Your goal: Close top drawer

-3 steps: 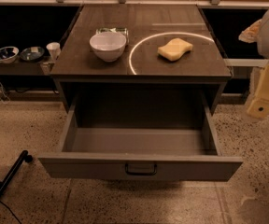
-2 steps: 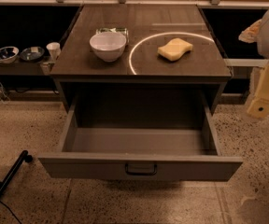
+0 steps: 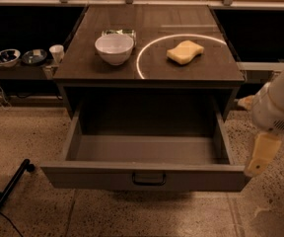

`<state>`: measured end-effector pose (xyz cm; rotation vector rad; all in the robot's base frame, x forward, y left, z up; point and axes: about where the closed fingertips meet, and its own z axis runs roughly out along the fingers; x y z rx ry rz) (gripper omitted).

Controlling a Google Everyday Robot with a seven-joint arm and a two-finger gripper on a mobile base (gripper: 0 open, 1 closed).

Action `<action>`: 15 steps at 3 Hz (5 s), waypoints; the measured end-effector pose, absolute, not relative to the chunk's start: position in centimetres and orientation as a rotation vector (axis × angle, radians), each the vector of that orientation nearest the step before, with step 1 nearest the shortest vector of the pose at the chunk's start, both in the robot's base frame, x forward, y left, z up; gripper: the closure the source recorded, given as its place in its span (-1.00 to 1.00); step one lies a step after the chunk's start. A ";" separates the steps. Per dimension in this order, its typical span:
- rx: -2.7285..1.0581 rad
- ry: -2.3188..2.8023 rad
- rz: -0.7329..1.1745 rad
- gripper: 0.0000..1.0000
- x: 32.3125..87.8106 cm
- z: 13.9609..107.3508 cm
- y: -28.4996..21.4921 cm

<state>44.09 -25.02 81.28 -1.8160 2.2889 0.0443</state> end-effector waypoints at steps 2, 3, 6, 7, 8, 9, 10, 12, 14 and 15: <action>-1.889 2.194 0.109 -1.00 42.4 74.5 -25.8; -1.937 2.138 0.077 -0.98 41.3 74.2 -25.2; -2.047 2.045 0.023 0.41 35.1 71.8 -25.4; -2.050 2.063 0.050 0.89 35.5 70.0 -24.9; -2.012 2.044 0.086 1.00 36.1 65.2 -21.7; -1.957 2.035 0.068 1.00 37.1 63.2 -19.8; -1.892 1.990 0.019 1.00 39.5 63.5 -17.7; -1.762 1.874 -0.048 1.00 45.2 65.3 -15.4; -1.714 1.856 -0.087 1.00 46.7 64.9 -15.1; -1.664 1.820 -0.139 1.00 48.8 65.2 -14.6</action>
Offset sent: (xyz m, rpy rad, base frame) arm -0.0153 -0.0064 -0.0595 0.0446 0.0103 0.0549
